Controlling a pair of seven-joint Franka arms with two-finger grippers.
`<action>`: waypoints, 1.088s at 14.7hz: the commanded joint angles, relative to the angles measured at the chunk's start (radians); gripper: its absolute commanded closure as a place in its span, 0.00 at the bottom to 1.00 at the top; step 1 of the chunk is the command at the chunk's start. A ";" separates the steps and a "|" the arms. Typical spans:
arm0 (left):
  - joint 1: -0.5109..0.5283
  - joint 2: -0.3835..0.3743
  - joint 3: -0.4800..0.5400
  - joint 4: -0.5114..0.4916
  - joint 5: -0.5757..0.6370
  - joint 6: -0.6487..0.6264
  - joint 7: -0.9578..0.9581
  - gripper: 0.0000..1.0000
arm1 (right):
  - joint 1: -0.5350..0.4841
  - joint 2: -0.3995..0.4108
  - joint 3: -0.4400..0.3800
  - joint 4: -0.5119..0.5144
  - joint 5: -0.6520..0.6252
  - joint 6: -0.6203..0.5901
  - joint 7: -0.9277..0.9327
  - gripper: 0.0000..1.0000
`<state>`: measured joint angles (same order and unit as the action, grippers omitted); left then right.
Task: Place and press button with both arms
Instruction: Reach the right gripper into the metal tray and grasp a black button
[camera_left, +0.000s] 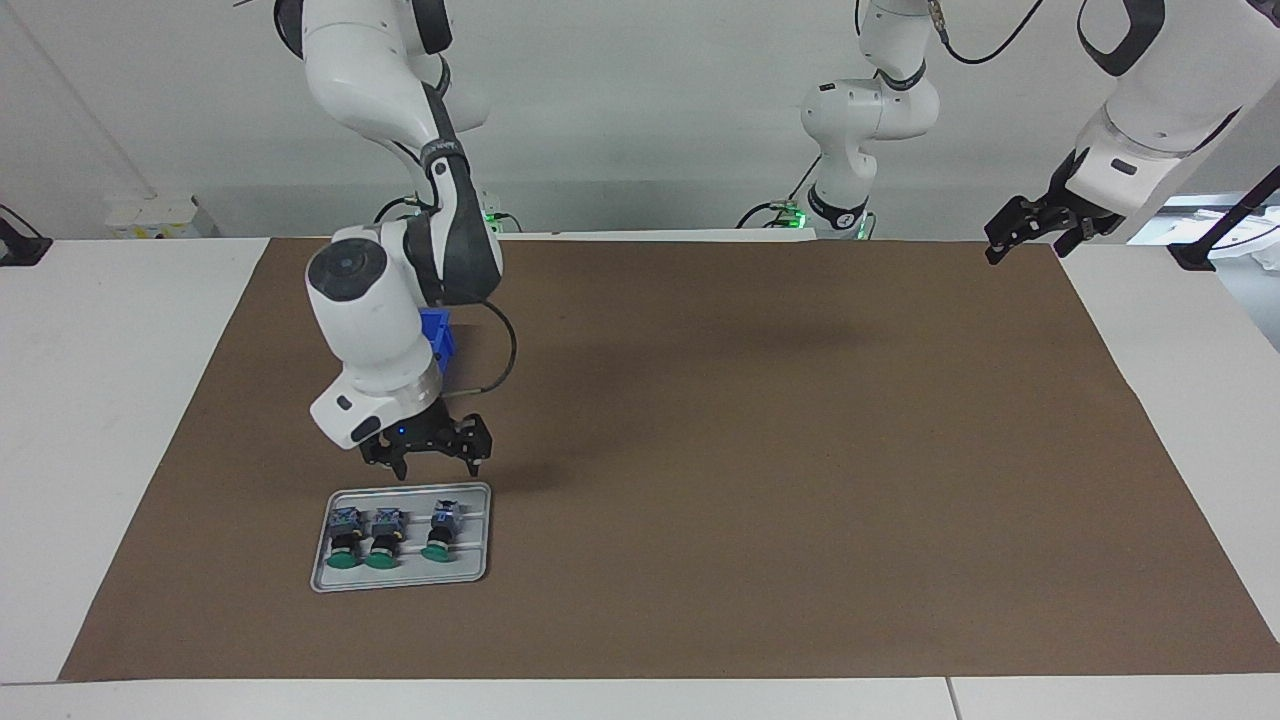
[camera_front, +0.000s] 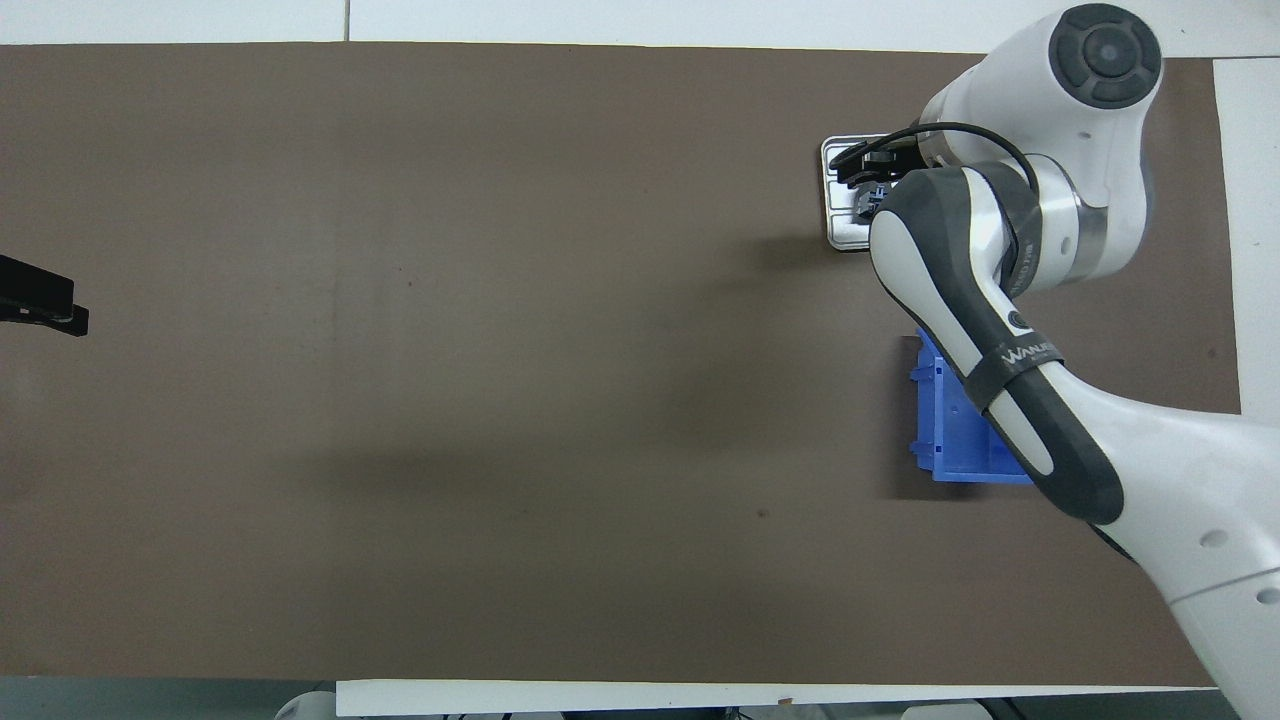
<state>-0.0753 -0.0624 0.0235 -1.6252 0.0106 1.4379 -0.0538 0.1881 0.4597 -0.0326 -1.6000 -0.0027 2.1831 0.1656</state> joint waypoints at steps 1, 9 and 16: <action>-0.012 -0.017 0.007 -0.022 0.009 0.010 0.006 0.00 | -0.021 0.008 0.006 -0.020 0.013 0.024 0.018 0.06; -0.012 -0.017 0.007 -0.022 0.009 0.009 -0.011 0.00 | -0.039 0.062 0.006 -0.098 0.010 0.219 0.035 0.17; -0.012 -0.017 0.010 -0.022 0.008 0.007 0.000 0.00 | -0.033 0.065 0.006 -0.103 0.012 0.219 0.037 0.29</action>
<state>-0.0753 -0.0624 0.0237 -1.6265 0.0106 1.4379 -0.0549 0.1570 0.5252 -0.0343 -1.6904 -0.0018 2.3823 0.1870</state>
